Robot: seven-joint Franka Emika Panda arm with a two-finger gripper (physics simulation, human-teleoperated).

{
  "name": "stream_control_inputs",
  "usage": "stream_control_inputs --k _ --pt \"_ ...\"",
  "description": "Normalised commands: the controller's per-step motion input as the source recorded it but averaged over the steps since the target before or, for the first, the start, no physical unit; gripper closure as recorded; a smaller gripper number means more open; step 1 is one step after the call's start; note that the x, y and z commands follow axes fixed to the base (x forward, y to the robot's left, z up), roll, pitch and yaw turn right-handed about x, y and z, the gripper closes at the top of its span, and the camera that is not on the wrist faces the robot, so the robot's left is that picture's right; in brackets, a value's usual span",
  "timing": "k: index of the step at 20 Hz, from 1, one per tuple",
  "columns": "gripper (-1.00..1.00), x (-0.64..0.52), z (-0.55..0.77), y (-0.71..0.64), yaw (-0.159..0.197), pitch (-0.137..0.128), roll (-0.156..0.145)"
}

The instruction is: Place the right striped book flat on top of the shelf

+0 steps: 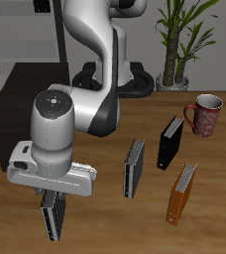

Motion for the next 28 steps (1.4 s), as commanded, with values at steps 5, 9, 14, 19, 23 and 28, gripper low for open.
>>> stream_control_inputs --k 5,9,14,19,23,28 --pt "1.0 -0.02 0.11 0.02 0.009 -0.019 0.01" --pt "1.0 -0.1 0.21 0.06 -0.007 -0.03 -0.004" --pt "1.0 -0.27 0.46 0.17 0.012 -0.057 0.008" --pt "1.0 -0.32 0.48 0.18 0.013 -0.034 -0.004" --pt "1.0 -0.39 0.39 0.2 0.023 -0.05 0.029" --pt "1.0 -0.27 0.33 0.05 -0.015 -0.006 -0.004"
